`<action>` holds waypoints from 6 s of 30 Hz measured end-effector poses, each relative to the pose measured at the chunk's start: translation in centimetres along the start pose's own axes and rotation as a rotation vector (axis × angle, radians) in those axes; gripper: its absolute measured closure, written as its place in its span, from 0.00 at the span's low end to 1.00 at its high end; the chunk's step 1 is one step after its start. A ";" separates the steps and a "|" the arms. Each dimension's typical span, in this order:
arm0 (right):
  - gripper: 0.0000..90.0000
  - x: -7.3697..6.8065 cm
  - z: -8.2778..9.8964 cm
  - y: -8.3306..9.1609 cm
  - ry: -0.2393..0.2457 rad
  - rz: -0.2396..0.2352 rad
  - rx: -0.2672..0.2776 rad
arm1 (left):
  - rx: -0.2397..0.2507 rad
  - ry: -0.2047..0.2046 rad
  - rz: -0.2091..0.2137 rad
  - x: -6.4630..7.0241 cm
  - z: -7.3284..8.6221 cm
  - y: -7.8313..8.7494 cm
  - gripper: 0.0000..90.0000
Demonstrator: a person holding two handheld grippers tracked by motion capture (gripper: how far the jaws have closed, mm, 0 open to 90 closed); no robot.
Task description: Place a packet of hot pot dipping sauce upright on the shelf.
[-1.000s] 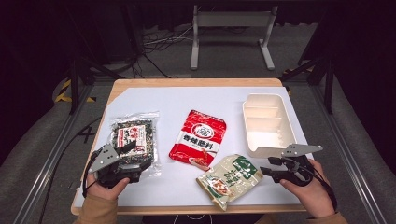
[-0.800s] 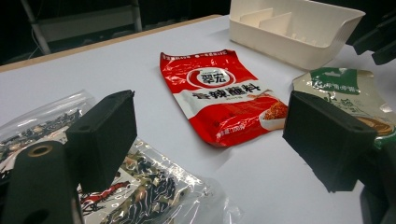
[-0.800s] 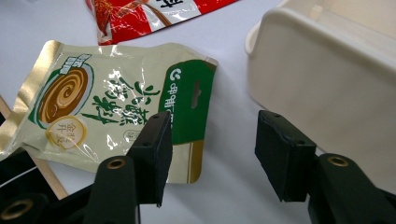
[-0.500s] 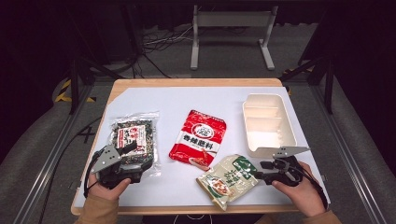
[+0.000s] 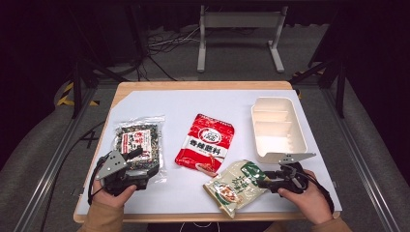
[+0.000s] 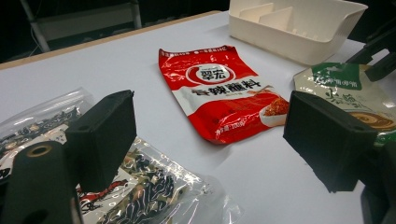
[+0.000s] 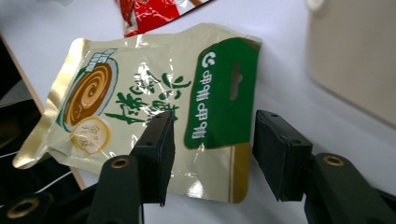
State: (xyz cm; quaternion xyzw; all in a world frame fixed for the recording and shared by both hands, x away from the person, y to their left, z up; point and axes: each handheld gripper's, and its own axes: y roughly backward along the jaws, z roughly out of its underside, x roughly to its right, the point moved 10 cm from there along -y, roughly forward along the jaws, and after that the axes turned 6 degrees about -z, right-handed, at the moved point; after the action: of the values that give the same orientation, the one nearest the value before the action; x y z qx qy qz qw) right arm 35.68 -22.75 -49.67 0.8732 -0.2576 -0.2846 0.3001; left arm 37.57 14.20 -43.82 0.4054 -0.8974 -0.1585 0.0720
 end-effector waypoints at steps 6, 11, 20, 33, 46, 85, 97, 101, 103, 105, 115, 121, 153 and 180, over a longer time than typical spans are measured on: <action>0.54 -0.3 0.2 -1.2 0.019 -0.006 -0.043 | -0.002 0.001 -0.001 0.0 0.1 -0.1 0.19; 0.56 -0.4 0.2 -1.3 0.024 -0.010 -0.044 | -0.003 0.003 0.001 0.1 0.1 -0.1 0.19; 0.66 -1.7 -0.4 -0.8 0.037 -0.083 -0.026 | -0.007 -0.001 0.004 0.1 0.2 -0.2 0.19; 0.73 -3.2 0.0 -2.0 0.140 -0.108 -0.101 | -0.006 -0.002 0.003 0.2 0.1 -0.3 0.19; 0.99 -2.4 -0.2 -2.1 0.190 -0.043 -0.146 | -0.020 -0.004 0.015 0.5 0.3 -0.6 0.20; 1.00 -7.3 -8.1 3.8 0.453 0.034 -0.159 | -0.051 0.005 -0.014 0.1 0.5 -0.9 0.20; 1.00 -6.4 -10.0 4.9 0.514 0.105 -0.191 | -0.057 0.003 -0.018 -0.2 0.5 -1.0 0.20; 1.00 -6.3 -10.6 5.3 0.521 0.108 -0.190 | -0.064 0.000 -0.016 -0.2 0.7 -1.2 0.20; 1.00 -6.3 -10.9 5.5 0.525 0.107 -0.186 | -0.068 -0.003 -0.017 -0.2 0.8 -1.2 0.20; 1.00 -6.2 -11.2 5.6 0.531 0.111 -0.183 | -0.071 -0.014 -0.023 -0.3 0.8 -1.2 0.20; 0.99 -5.9 -13.0 6.7 0.559 0.135 -0.170 | -0.074 -0.012 -0.031 -0.4 1.0 -0.8 0.19; 1.00 -5.8 -14.0 7.0 0.568 0.146 -0.168 | -0.076 -0.009 -0.034 -0.4 1.1 -0.7 0.19; 0.99 -2.6 -20.1 9.8 0.583 0.183 -0.131 | -0.096 -0.025 -0.041 -0.2 1.5 -0.8 0.19; 0.99 2.1 -23.2 12.1 0.599 0.243 -0.058 | -0.096 -0.026 -0.063 -0.4 2.1 0.3 0.18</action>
State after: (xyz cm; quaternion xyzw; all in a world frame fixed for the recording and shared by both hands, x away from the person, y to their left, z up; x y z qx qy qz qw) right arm 48.87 -23.59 -27.01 0.8722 -0.2518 0.0159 0.4190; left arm 37.04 15.15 -45.68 0.4274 -0.8764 -0.2089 0.0748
